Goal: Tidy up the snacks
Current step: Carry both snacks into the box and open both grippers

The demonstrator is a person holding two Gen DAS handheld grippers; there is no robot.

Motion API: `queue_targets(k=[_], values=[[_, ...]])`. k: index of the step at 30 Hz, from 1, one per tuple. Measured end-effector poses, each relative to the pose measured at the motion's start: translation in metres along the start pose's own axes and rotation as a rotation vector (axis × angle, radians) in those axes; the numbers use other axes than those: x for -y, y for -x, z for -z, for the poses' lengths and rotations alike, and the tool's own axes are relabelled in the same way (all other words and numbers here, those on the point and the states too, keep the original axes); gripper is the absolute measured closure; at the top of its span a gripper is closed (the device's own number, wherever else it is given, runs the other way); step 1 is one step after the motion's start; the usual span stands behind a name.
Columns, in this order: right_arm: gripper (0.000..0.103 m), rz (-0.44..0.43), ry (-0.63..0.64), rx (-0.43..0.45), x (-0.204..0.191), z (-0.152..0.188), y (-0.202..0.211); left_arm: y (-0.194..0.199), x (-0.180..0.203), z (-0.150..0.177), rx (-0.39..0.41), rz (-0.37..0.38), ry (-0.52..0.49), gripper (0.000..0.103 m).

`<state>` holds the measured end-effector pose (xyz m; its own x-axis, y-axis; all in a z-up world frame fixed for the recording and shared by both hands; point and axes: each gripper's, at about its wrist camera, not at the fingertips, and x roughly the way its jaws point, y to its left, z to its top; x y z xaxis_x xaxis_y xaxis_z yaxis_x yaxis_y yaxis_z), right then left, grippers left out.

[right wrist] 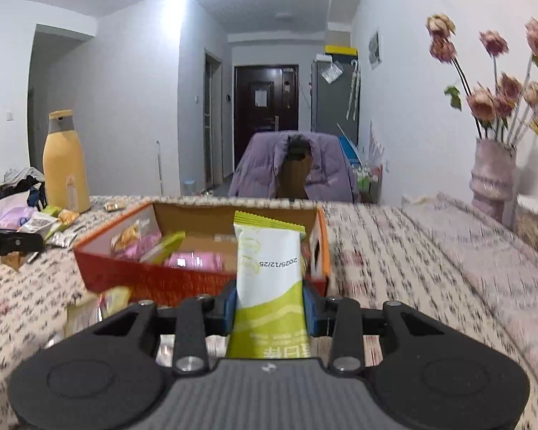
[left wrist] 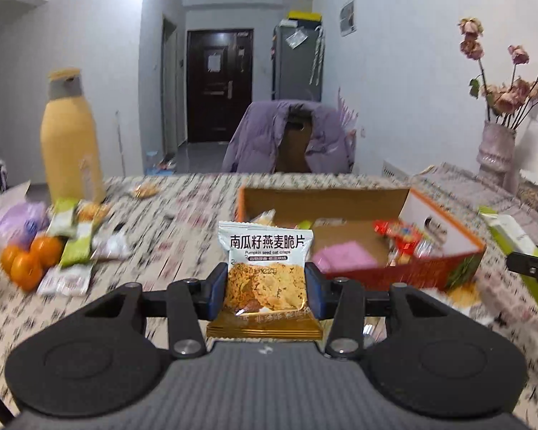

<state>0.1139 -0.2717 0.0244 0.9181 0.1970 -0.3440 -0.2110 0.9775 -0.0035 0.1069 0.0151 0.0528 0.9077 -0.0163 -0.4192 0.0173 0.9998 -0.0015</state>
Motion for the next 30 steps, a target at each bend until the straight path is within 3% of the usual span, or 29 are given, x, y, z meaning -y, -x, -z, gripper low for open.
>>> queue_targets(k=[8, 14, 22, 27, 30], values=[[0.068, -0.021, 0.023, 0.045, -0.006, -0.047, -0.045, -0.033, 0.035, -0.042, 0.035, 0.049, -0.056, 0.058], [0.068, -0.025, 0.017, 0.032, -0.01, -0.069, -0.089, -0.065, 0.048, -0.065, 0.043, 0.056, -0.039, 0.058], [0.068, -0.033, -0.013, -0.026, -0.014, -0.066, -0.142, -0.113, 0.05, -0.08, 0.03, 0.038, 0.015, 0.057], [0.068, -0.023, -0.007, -0.04, -0.013, -0.047, -0.158, -0.134, 0.049, -0.062, 0.042, 0.02, 0.016, 0.057], [0.068, -0.026, -0.017, -0.062, -0.009, -0.041, -0.164, -0.147, 0.046, -0.052, 0.007, 0.016, 0.008, 0.058]])
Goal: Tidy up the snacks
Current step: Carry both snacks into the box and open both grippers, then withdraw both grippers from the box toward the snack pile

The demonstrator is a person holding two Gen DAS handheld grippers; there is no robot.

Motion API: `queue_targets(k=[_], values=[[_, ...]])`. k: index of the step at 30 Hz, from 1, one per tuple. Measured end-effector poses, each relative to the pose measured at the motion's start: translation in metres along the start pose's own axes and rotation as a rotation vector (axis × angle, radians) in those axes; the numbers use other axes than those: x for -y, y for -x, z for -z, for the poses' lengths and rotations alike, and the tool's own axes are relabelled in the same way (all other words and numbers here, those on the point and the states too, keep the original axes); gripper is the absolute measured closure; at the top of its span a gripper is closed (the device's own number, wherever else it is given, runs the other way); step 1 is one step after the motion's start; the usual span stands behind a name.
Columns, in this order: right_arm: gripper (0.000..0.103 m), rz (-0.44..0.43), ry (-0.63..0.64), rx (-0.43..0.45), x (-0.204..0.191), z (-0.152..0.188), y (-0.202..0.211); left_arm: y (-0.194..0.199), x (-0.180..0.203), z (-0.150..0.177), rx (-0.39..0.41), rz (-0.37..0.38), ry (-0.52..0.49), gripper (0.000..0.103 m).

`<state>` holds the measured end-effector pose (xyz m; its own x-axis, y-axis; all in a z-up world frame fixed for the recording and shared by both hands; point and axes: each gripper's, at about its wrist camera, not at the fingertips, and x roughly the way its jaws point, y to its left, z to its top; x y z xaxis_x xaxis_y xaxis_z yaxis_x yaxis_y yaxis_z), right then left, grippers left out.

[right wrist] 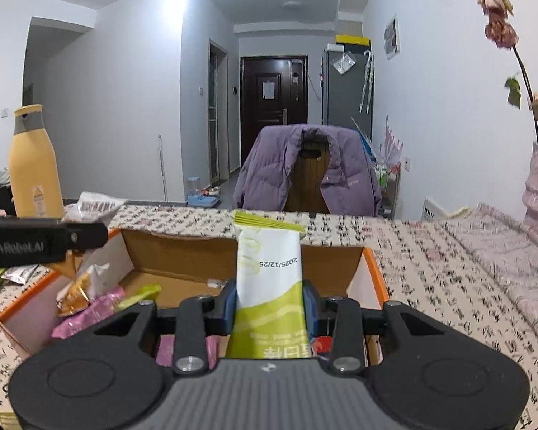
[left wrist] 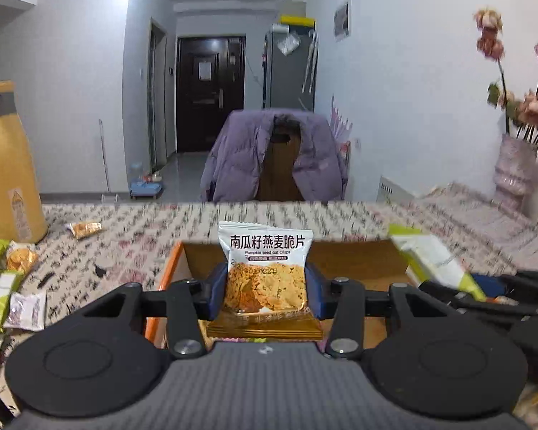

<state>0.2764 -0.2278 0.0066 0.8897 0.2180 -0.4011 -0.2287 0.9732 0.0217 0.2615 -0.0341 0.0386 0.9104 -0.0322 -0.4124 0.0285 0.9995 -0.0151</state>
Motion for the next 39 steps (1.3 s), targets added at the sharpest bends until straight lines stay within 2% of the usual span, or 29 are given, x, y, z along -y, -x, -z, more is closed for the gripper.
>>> queue_targets(k=[7, 9, 10, 11, 12, 13, 14, 28, 39], values=[[0.066, 0.002, -0.013, -0.032, 0.004, 0.007, -0.004, -0.01, -0.008, 0.011, -0.035, 0.002, 0.013, 0.057], [0.062, -0.001, -0.019, -0.034, 0.005, 0.008, -0.003, -0.007, -0.007, 0.012, -0.028, -0.001, 0.014, 0.049], [0.055, -0.005, -0.023, -0.029, 0.006, 0.008, -0.002, -0.006, -0.008, 0.012, -0.019, 0.0, 0.017, 0.031], [0.047, -0.006, -0.029, -0.026, 0.007, 0.008, -0.001, -0.004, -0.009, 0.012, -0.007, -0.008, 0.022, 0.008], [0.026, -0.003, -0.033, -0.021, 0.009, 0.009, 0.0, -0.002, -0.009, 0.011, 0.009, -0.023, 0.028, 0.0], [0.007, 0.004, -0.036, -0.014, 0.01, 0.009, 0.002, 0.001, -0.01, 0.012, 0.031, -0.034, 0.031, 0.0], [0.001, 0.013, -0.041, -0.006, 0.011, 0.01, 0.003, 0.002, -0.009, 0.012, 0.04, -0.039, 0.027, 0.0], [0.0, 0.033, -0.052, 0.007, 0.014, 0.004, 0.01, 0.005, -0.011, 0.006, 0.033, -0.048, 0.058, 0.0], [0.0, 0.019, 0.017, 0.065, -0.004, -0.012, 0.056, 0.039, -0.012, -0.009, 0.057, -0.042, 0.056, 0.0]])
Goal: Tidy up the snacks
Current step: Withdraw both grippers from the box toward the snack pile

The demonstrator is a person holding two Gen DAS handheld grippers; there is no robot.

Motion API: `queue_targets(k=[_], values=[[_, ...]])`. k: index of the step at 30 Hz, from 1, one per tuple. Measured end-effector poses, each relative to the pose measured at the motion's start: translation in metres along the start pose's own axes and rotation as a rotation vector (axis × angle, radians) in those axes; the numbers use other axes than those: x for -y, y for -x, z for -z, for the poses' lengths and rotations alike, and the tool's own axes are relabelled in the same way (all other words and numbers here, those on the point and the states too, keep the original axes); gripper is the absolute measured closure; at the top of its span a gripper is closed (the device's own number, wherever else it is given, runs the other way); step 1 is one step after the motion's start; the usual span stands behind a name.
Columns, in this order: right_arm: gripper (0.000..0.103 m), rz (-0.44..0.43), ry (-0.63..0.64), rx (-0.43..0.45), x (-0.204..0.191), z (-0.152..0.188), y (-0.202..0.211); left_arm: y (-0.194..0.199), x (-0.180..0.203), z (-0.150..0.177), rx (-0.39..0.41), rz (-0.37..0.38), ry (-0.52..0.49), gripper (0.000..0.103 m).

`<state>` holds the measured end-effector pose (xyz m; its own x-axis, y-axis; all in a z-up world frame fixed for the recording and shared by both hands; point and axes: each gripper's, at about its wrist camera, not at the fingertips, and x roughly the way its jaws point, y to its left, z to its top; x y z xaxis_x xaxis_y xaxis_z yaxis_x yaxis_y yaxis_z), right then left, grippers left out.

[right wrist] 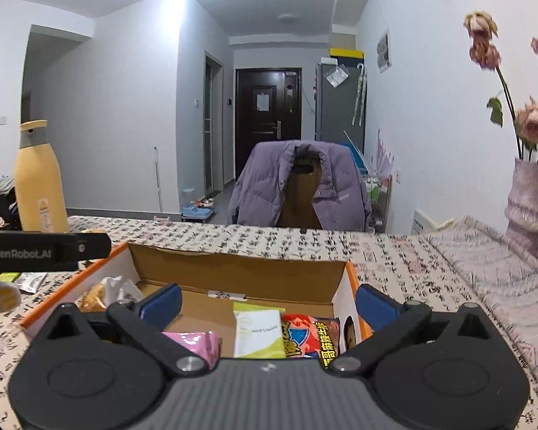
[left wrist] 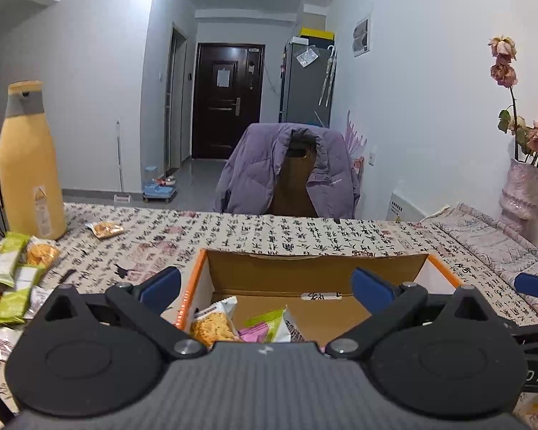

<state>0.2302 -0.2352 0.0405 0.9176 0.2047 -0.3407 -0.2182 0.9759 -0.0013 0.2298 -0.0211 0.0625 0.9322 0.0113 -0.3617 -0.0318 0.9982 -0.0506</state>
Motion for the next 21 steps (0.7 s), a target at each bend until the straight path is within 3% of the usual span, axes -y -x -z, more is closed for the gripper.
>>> queue_targets(k=[9, 21], values=[[0.0, -0.02, 0.023, 0.004, -0.013, 0.009, 0.04, 0.044, -0.013, 0.006, 0.016, -0.014, 0.004, 0.0], [0.0, -0.059, 0.03, -0.056, -0.036, 0.047, 0.082, 0.094, -0.035, 0.045, -0.022, -0.009, -0.031, 0.0]])
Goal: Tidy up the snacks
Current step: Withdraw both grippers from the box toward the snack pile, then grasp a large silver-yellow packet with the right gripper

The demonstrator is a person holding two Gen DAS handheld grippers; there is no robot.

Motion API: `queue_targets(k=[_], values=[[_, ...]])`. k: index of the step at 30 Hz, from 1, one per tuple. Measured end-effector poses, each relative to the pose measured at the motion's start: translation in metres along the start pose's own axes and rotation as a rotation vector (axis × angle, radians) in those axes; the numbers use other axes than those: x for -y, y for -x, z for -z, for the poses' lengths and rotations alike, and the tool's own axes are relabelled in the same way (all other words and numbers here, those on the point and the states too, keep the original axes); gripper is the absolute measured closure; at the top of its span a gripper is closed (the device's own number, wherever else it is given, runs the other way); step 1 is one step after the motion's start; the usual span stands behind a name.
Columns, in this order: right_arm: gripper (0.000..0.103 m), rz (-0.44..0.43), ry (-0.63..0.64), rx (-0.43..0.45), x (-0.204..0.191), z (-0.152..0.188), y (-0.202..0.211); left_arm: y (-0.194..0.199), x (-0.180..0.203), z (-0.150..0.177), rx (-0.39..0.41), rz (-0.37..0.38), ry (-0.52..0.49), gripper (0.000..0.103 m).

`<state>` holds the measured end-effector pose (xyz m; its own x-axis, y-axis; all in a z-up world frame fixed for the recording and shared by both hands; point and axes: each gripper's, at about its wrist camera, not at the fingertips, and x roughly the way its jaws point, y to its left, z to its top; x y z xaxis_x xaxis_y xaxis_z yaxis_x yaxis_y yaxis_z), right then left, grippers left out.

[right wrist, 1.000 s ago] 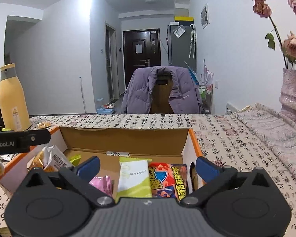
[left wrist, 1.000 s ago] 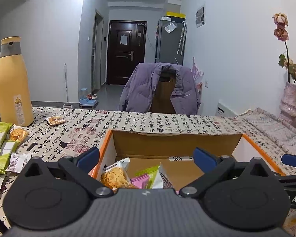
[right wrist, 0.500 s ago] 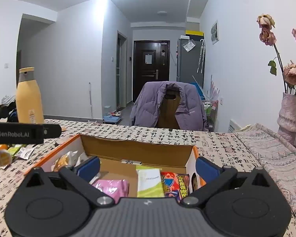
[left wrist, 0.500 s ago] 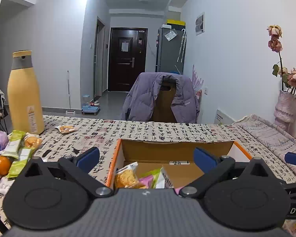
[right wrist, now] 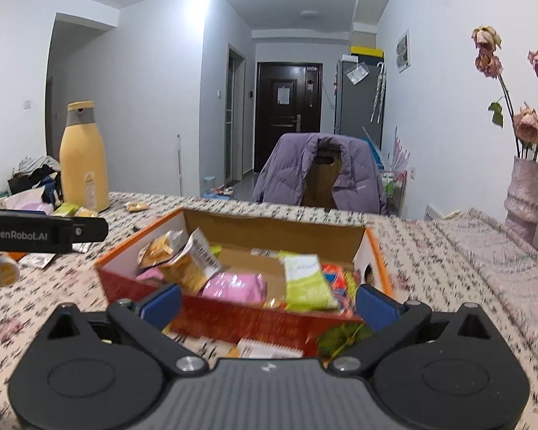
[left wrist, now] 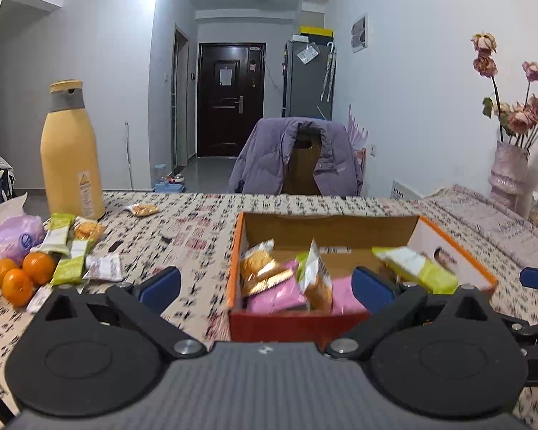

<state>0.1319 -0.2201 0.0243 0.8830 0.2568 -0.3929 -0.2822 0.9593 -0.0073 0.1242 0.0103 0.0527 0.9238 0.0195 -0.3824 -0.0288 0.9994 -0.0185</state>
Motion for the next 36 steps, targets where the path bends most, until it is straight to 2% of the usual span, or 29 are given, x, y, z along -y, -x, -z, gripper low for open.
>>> queue_targets(k=[13, 23, 26, 28, 32, 36], values=[[0.0, -0.048, 0.036, -0.083, -0.06, 0.049, 0.004, 0.024, -0.04, 0.059, -0.077, 0.032, -0.101, 0.0], [0.0, -0.038, 0.115, -0.136, -0.102, 0.064, -0.012, 0.023, -0.071, 0.084, -0.122, 0.073, -0.105, 0.0], [0.002, -0.024, 0.135, -0.155, -0.108, 0.068, -0.018, 0.022, -0.075, 0.089, -0.127, 0.097, -0.098, 0.0], [0.01, -0.012, 0.145, -0.159, -0.11, 0.07, -0.02, 0.024, -0.076, 0.09, -0.12, 0.116, -0.098, 0.0], [0.012, -0.014, 0.161, -0.169, -0.113, 0.072, -0.022, 0.025, -0.073, 0.092, -0.112, 0.148, -0.107, 0.0], [0.021, -0.015, 0.18, -0.183, -0.115, 0.073, -0.023, 0.026, -0.077, 0.093, -0.104, 0.166, -0.083, 0.0]])
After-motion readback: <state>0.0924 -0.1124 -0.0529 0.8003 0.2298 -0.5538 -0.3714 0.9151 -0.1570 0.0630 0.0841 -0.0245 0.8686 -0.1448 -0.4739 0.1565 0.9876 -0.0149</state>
